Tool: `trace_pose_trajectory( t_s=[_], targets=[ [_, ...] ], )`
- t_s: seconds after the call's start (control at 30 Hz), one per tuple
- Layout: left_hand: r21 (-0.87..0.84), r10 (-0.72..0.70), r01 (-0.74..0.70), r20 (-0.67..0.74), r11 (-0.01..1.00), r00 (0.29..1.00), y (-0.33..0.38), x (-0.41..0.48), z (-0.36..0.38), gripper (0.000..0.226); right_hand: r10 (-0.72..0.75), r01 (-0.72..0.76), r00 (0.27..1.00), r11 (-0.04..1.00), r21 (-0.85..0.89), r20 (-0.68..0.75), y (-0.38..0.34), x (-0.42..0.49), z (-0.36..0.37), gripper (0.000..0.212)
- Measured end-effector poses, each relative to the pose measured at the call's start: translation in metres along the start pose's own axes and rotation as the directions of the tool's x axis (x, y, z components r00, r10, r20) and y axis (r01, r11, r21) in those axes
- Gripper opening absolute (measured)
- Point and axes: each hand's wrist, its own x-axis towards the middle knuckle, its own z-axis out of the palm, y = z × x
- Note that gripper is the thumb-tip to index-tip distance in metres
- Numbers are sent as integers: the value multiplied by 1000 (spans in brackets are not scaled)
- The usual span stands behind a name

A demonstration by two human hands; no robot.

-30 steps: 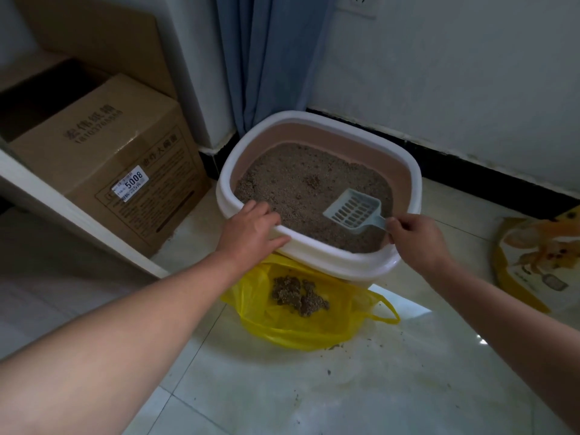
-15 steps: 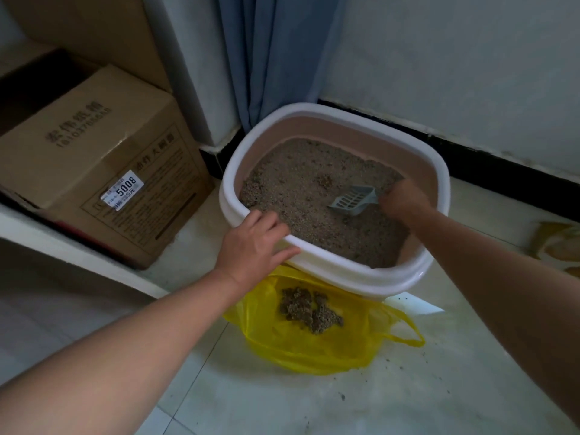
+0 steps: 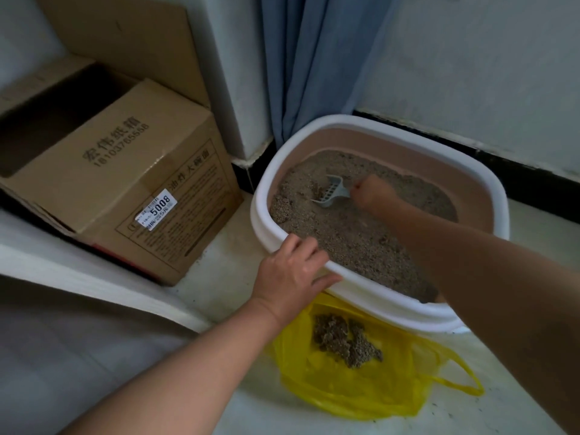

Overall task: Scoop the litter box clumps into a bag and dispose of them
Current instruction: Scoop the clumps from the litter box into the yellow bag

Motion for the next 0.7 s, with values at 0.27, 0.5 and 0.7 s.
trace_pose_trajectory(
  t_s=[0.27, 0.5, 0.7],
  targets=[
    [9, 18, -17, -18, 1000, 1000, -1, 1, -1, 40, -39, 47, 997, 991, 126, -67, -17, -7, 37, 29],
    [30, 33, -33, -13, 999, 999, 0, 2, -4, 39, -153, 160, 986, 982, 102, -70, 14, -12, 14, 32],
    [36, 35, -35, -10, 999, 999, 0, 2, -3, 39, -216, 217, 976, 970, 108, -28, 43, -27, 6, 30]
  ],
)
